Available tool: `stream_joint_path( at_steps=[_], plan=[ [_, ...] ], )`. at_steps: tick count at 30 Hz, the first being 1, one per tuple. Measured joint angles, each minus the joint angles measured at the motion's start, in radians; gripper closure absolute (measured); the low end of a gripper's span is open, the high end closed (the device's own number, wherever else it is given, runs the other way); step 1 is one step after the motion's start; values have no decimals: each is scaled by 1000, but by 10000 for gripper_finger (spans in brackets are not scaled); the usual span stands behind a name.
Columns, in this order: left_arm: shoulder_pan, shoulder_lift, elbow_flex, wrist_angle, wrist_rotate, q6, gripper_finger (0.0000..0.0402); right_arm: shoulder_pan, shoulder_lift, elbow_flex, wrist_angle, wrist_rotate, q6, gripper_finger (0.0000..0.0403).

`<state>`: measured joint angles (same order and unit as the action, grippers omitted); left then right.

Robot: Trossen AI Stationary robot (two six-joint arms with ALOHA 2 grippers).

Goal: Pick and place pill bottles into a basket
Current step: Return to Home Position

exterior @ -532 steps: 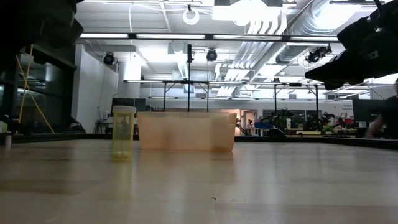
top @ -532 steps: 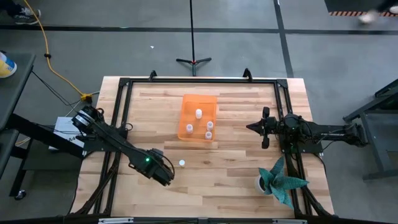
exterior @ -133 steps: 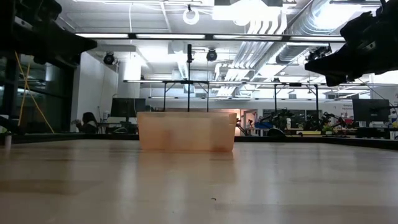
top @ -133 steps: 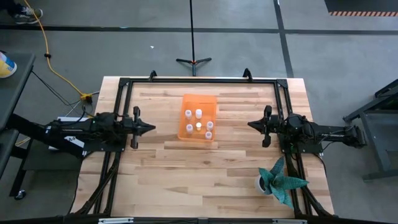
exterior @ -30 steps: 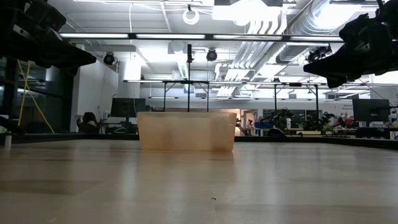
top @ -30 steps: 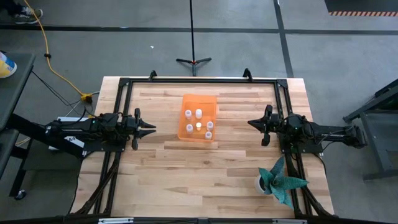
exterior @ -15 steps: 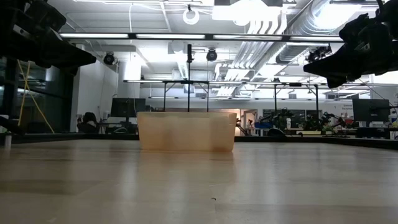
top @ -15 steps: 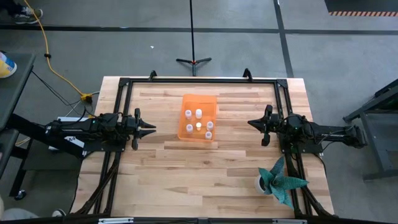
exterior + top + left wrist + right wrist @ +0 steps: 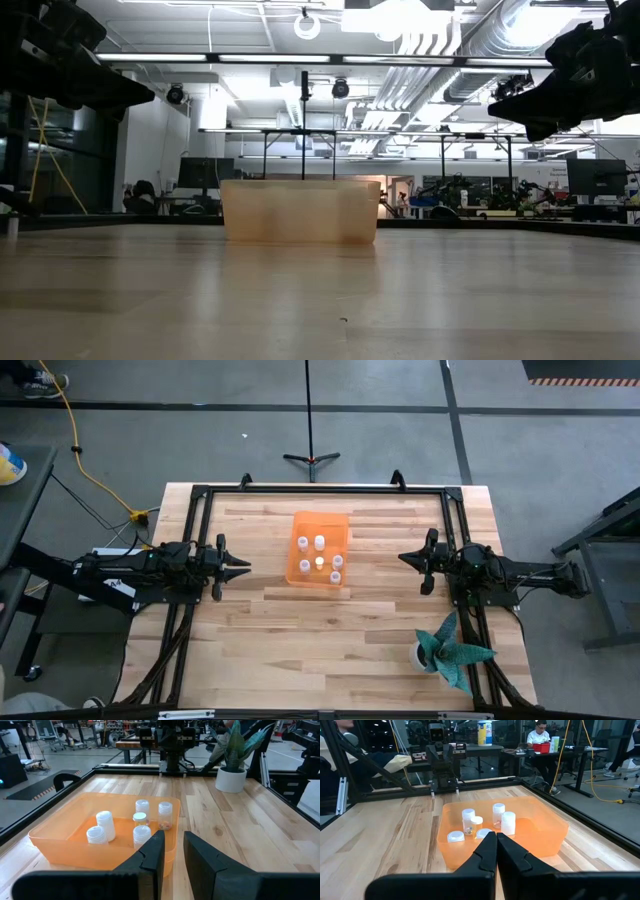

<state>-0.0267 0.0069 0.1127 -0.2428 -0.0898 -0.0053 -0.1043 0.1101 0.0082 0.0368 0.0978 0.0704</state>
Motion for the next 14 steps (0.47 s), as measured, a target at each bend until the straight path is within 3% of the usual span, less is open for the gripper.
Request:
stream_joint_path(
  at_steps=[14],
  plan=[
    [0, 0, 0, 0, 0, 0, 294, 0, 0, 0, 0, 0, 0, 402]
  ],
)
